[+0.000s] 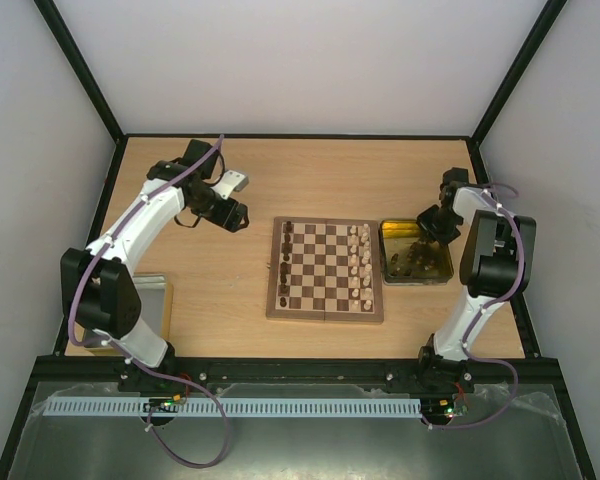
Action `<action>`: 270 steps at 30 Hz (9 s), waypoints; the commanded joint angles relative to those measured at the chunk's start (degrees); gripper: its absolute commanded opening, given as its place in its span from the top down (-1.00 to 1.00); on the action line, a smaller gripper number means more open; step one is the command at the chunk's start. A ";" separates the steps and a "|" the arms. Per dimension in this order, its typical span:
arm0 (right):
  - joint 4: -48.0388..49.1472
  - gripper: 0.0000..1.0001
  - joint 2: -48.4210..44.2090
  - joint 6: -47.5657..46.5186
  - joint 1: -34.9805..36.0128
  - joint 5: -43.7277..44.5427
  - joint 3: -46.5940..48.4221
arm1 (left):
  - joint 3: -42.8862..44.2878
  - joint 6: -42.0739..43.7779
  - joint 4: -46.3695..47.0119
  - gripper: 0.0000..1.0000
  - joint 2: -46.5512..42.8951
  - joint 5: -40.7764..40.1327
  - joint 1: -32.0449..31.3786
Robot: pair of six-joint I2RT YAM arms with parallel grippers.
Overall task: Set up the chess pieces on the board
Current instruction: Pick up the chess piece from the storage box, then place the chess piece on the chessboard, then pick up the chess piece from the storage box, then place the chess piece on the chessboard.
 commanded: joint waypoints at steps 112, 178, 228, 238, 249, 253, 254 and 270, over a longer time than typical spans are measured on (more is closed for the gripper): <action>-26.83 0.29 30.95 -7.71 46.61 5.88 55.32 | -1.58 0.29 0.26 -0.57 -2.88 -0.98 0.82; -5.96 0.40 -9.72 -6.50 14.48 2.61 -8.12 | 0.48 0.12 -0.97 -0.57 -0.84 -1.69 -0.62; -23.18 0.94 -10.41 -5.28 32.78 13.13 15.06 | 1.42 0.34 -1.13 -0.57 0.74 -1.18 -1.11; -25.73 0.94 3.95 -5.88 44.26 9.94 31.04 | 0.90 0.34 -0.93 -0.57 -0.18 -1.86 -1.14; -26.23 0.93 15.91 -6.30 47.93 6.79 41.56 | 0.40 0.46 -0.78 -0.57 -0.88 -2.57 -1.13; -25.48 0.93 17.78 -6.39 47.93 5.96 41.73 | -0.19 0.52 -0.55 -0.57 -1.23 -2.66 -1.16; -25.35 0.93 18.19 -6.39 47.93 5.91 41.84 | -0.24 0.51 -0.54 -0.57 -1.27 -2.69 -1.13; -24.60 0.93 22.68 -6.83 47.98 4.96 44.66 | -0.25 0.51 -0.48 -0.57 -1.19 -3.01 -1.04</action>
